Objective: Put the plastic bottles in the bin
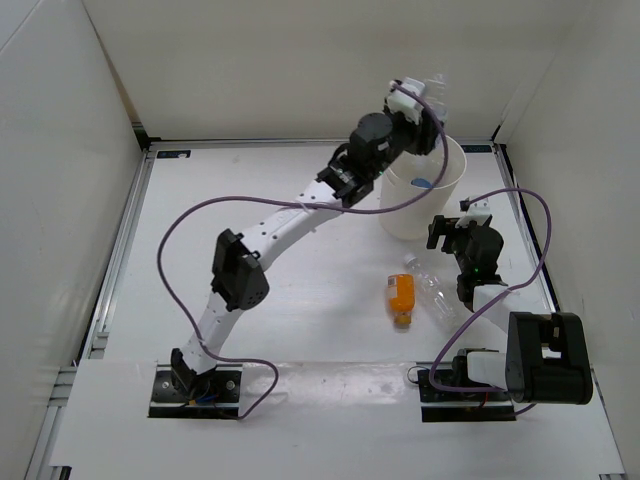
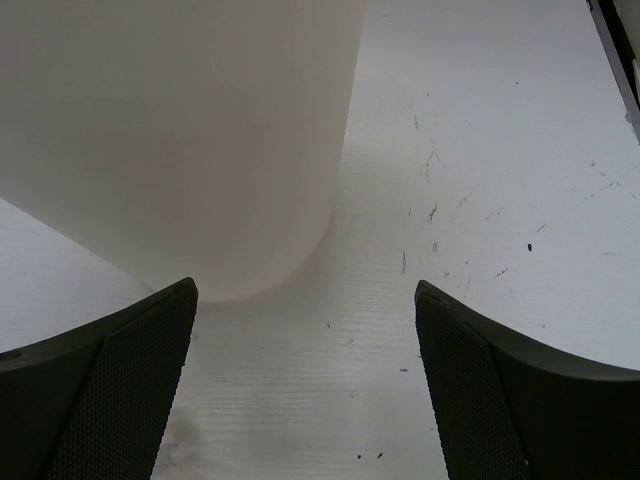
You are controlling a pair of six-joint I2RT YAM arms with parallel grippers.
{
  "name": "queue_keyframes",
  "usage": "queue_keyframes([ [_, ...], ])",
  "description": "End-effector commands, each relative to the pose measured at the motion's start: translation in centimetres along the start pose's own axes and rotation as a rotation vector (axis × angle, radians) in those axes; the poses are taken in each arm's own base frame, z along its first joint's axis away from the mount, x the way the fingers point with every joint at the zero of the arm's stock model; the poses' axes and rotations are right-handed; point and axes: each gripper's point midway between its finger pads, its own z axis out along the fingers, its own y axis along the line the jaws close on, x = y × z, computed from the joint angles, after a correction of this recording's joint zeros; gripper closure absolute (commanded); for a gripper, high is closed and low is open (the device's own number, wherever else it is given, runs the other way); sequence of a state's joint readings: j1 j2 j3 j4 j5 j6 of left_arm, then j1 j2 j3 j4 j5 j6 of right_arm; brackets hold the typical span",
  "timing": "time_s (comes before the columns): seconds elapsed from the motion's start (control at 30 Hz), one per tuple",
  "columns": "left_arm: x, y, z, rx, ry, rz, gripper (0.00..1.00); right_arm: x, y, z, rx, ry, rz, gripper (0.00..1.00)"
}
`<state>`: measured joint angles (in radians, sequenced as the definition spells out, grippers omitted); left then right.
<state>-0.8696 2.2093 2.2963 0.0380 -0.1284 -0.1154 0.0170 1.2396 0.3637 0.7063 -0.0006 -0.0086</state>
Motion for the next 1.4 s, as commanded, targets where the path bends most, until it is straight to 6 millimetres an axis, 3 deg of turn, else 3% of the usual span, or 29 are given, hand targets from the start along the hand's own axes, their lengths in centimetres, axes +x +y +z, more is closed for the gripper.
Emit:
queue_keyframes([
  [0.0, -3.5, -2.0, 0.9, 0.046, -0.141, 0.028, 0.50, -2.6, -0.4, 0.6, 0.015, -0.070, -0.007, 0.10],
  [0.13, -1.4, -1.8, 2.0, 0.044, -0.132, 0.025, 0.44, -2.6, -0.3, 0.6, 0.012, -0.070, -0.006, 0.10],
  [0.27, -2.3, -1.7, 1.1, 0.041, -0.137, 0.032, 0.00, -2.5, -0.5, 0.6, 0.017, -0.065, -0.010, 0.10],
  [0.3, -1.8, -1.6, 0.9, 0.037, -0.124, 0.042, 0.00, -2.6, -0.5, 0.6, 0.017, -0.068, -0.010, 0.10],
  [0.4, -4.5, -0.7, -0.8, -0.008, -0.125, 0.075, 0.00, -2.6, -0.4, 0.6, 0.015, -0.070, -0.010, 0.10],
  [0.47, -4.4, 0.3, -1.8, -0.060, -0.077, 0.091, 0.00, -2.7, -0.4, 0.6, 0.014, -0.073, -0.009, 0.10],
  [0.5, -5.9, 0.7, -2.6, -0.076, -0.090, 0.121, 0.00, -2.6, -0.4, 0.6, 0.014, -0.070, -0.011, 0.10],
  [0.53, -5.8, 0.8, -3.2, -0.085, -0.066, 0.127, 0.00, -2.5, -0.3, 0.6, 0.012, -0.067, -0.010, 0.10],
  [0.57, -7.6, 1.9, -5.4, -0.136, -0.062, 0.124, 0.00, -2.6, -0.4, 0.6, 0.014, -0.070, -0.010, 0.10],
  [0.6, -6.5, 1.9, -6.5, -0.148, -0.001, 0.120, 0.00, -2.6, -0.4, 0.6, 0.014, -0.070, -0.012, 0.10],
  [0.63, -3.9, 2.2, -7.5, -0.166, 0.066, 0.073, 0.00, -2.6, -0.3, 0.6, 0.012, -0.070, -0.011, 0.10],
  [0.67, -5.7, 2.0, -9.5, -0.171, 0.054, 0.038, 0.00, -2.5, -0.3, 0.6, 0.012, -0.067, -0.012, 0.10],
  [0.73, -0.8, 0.9, -12.8, -0.152, 0.205, -0.078, 0.00, -2.6, -0.1, 0.6, 0.009, -0.070, -0.015, 0.10],
  [0.77, -0.7, -0.2, -14.2, -0.134, 0.225, -0.111, 0.00, -2.5, -0.2, 0.6, 0.011, -0.066, -0.016, 0.10],
  [0.8, 3.2, -0.8, -15.8, -0.136, 0.335, -0.113, 0.00, -2.5, -0.2, 0.6, 0.012, -0.068, -0.013, 0.10],
  [0.87, 7.4, -1.4, -18.5, -0.190, 0.492, -0.165, 0.00, -2.7, 0.0, 0.6, 0.010, -0.073, -0.016, 0.10],
  [0.9, 10.6, -1.5, -19.9, -0.222, 0.570, -0.195, 0.00, -2.7, -0.1, 0.6, 0.013, -0.073, -0.016, 0.10],
  [0.97, 13.1, -2.0, -21.4, -0.264, 0.632, -0.273, 0.00, -2.5, 0.0, 0.6, 0.011, -0.066, -0.015, 0.10],
  [1.0, 17.3, -2.3, -23.7, -0.253, 0.730, -0.278, 0.00, -2.5, -0.1, 0.6, 0.014, -0.066, -0.012, 0.10],
  [1.13, 22.9, -4.8, -25.5, -0.202, 0.831, -0.388, 0.00, -2.7, -0.1, 0.6, 0.014, -0.071, -0.014, 0.10],
  [1.23, 25.9, -6.0, -25.7, -0.187, 0.881, -0.453, 0.00, -2.5, 0.0, 0.6, 0.011, -0.066, -0.013, 0.10],
  [1.37, 28.5, -7.4, -25.4, -0.142, 0.926, -0.495, 0.00, -2.6, 0.0, 0.5, 0.013, -0.073, -0.013, 0.10],
])
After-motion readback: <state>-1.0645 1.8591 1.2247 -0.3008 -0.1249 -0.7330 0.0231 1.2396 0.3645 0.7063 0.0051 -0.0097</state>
